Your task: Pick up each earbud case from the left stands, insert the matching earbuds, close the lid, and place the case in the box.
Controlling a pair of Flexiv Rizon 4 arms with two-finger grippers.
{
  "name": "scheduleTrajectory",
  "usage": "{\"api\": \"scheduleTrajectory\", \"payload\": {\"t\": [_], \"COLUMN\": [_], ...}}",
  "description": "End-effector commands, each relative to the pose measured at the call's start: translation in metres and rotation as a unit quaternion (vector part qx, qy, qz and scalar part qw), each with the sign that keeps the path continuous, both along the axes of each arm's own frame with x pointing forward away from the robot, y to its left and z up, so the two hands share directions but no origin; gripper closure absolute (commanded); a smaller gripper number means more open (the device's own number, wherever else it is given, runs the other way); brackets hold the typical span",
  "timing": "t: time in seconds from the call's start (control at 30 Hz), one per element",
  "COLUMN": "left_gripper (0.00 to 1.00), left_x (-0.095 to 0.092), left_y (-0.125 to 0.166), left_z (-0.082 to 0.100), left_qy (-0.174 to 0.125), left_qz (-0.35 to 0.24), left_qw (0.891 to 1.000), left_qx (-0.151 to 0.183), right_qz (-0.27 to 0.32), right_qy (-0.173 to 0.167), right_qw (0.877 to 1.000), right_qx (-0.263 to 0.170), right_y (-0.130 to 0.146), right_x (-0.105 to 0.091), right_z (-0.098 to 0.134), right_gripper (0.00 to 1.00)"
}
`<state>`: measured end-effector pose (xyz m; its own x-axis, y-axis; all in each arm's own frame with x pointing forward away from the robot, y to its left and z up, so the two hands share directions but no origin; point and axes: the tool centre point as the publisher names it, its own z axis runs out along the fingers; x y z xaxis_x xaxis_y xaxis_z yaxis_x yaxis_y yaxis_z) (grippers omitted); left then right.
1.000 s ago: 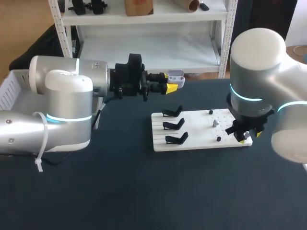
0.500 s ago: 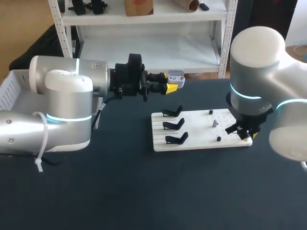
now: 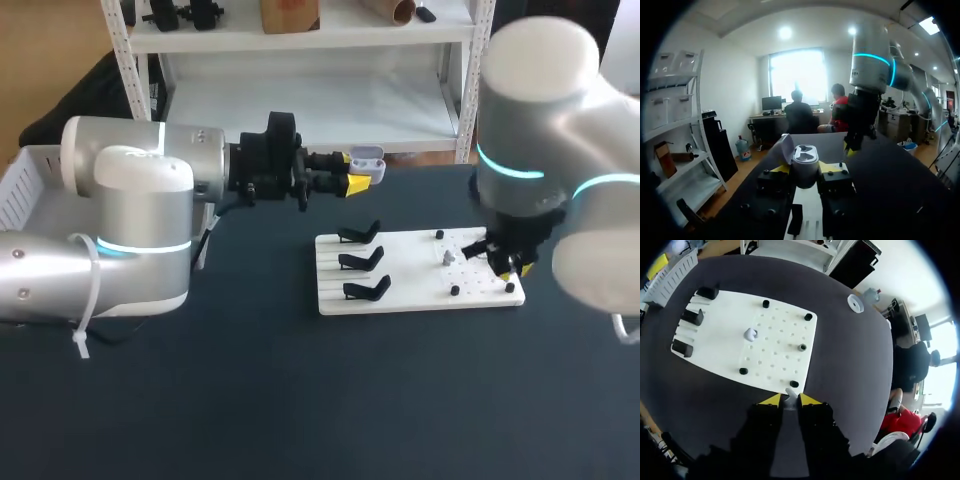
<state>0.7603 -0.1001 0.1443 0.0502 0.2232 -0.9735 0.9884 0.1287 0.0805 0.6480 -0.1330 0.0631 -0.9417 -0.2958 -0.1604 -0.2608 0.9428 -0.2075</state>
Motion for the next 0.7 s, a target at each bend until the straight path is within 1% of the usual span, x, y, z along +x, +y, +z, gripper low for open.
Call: {"api": "scheduleTrajectory", "payload": {"t": [0.03,0.1,0.13,0.17,0.2,0.27,0.3,0.37,0.4,0.57,0.63,0.67,0.7], "left_gripper": [1.0,1.0,1.0,1.0,1.0,1.0,1.0,1.0,1.0,1.0,1.0,1.0,1.0], "left_x": [-0.001,-0.001,-0.001,-0.001,-0.001,-0.001,-0.001,-0.001,-0.001,-0.001,-0.001,-0.001,-0.001], "left_y": [0.0,0.0,0.0,0.0,0.0,0.0,0.0,0.0,0.0,0.0,0.0,0.0,0.0], "left_z": [-0.001,-0.001,-0.001,-0.001,-0.001,-0.001,-0.001,-0.001,-0.001,-0.001,-0.001,-0.001,-0.001], "left_qy": [-0.001,-0.001,-0.001,-0.001,-0.001,-0.001,-0.001,-0.001,-0.001,-0.001,-0.001,-0.001,-0.001], "left_qz": [0.001,0.001,0.001,0.001,0.001,0.001,0.001,0.001,0.001,0.001,0.001,0.001,0.001], "left_qw": [1.0,1.0,1.0,1.0,1.0,1.0,1.0,1.0,1.0,1.0,1.0,1.0,1.0], "left_qx": [-0.001,-0.001,-0.001,-0.001,-0.001,-0.001,-0.001,-0.001,-0.001,-0.001,-0.001,-0.001,-0.001], "right_qz": [0.001,0.004,0.005,-0.003,0.004,0.005,0.012,0.019,0.025,0.073,0.089,0.098,0.098], "right_qy": [0.01,0.012,0.019,0.017,0.021,0.019,0.02,0.017,0.014,0.018,0.02,0.027,0.027], "right_qw": [1.0,1.0,1.0,1.0,0.999,0.999,0.999,0.999,0.998,0.996,0.995,0.994,0.994], "right_qx": [0.014,0.015,0.019,0.022,0.04,0.036,0.043,0.045,0.052,0.048,0.042,0.037,0.037], "right_y": [0.011,0.022,0.027,0.033,0.037,0.041,0.048,0.054,0.057,0.076,0.08,0.083,0.083], "right_x": [-0.006,-0.003,-0.001,0.0,0.003,0.009,0.009,0.013,0.014,0.014,0.014,0.013,0.013], "right_z": [0.048,0.065,0.073,0.082,0.089,0.101,0.109,0.122,0.129,0.153,0.158,0.161,0.161], "right_gripper": [1.0,1.0,1.0,1.0,1.0,1.0,1.0,1.0,1.0,1.0,1.0,1.0,1.0]}}
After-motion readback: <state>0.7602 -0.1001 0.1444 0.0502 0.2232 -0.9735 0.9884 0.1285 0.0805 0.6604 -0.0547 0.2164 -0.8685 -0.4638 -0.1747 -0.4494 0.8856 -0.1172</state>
